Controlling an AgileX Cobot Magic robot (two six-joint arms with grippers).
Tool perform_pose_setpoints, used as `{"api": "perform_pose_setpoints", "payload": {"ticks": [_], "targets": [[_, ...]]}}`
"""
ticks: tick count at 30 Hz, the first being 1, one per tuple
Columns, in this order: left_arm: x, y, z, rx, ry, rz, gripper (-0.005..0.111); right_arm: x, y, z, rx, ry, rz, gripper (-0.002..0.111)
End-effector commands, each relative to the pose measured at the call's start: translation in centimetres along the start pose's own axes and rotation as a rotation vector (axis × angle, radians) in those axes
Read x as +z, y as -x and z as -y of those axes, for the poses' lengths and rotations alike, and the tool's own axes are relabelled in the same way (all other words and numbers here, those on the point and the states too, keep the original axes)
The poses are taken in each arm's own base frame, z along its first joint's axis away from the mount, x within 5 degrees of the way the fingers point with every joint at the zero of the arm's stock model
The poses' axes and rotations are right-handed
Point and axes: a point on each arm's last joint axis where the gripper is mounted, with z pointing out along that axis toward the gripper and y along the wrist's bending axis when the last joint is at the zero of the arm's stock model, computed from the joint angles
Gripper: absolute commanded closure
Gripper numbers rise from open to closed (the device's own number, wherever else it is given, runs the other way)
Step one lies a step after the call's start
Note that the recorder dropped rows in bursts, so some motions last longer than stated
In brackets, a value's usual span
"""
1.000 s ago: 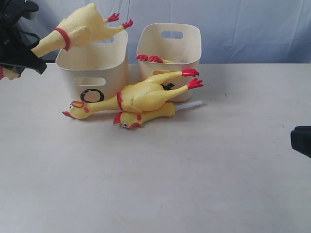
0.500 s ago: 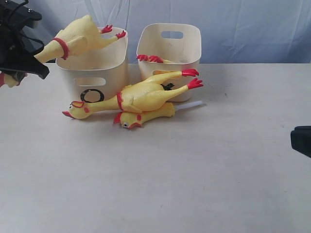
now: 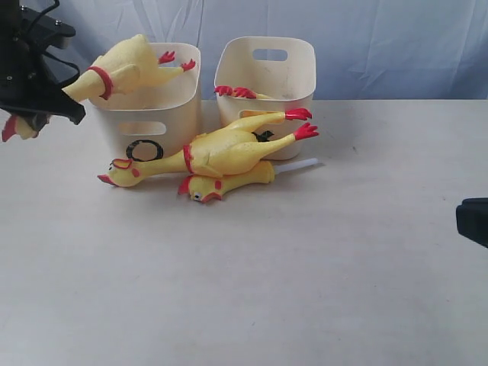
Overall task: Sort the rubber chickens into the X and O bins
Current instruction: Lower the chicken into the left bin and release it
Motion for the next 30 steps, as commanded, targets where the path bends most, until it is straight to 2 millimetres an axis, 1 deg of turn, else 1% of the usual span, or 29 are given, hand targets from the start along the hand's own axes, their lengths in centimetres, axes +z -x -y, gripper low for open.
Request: {"api": "perform_pose_setpoints", "payload": {"ticks": [1,4,14,21,24,30], "targets": [[-0.3,0.4,-0.1,-0.012,-0.002,0.036,0.107,0.0,0.2,0.0,0.002,-0.001,0.012,0.109],[-0.3,0.5,-0.1,-0.01,-0.001,0.043,0.105,0.0,0.2,0.0,0.002,-0.001,0.012,0.109],[-0.3,0.7,-0.1,-0.008,-0.002,0.061,0.08,0.0,0.2,0.0,0.002,0.0,0.011,0.109],[-0.4,0.9,-0.1,-0.008,-0.001,0.089,0.07,0.0,0.2,0.0,0.002,0.0,0.011,0.109],[-0.8,1.4,-0.3,-0.016,-0.001,0.118,0.066,0.0,0.2,0.0,0.002,0.0,0.011,0.109],[-2.8,2.9,-0.6,-0.068,-0.041,0.199,0.055,0.0,0.2,0.0,0.002,-0.002,0.013,0.109]]}}
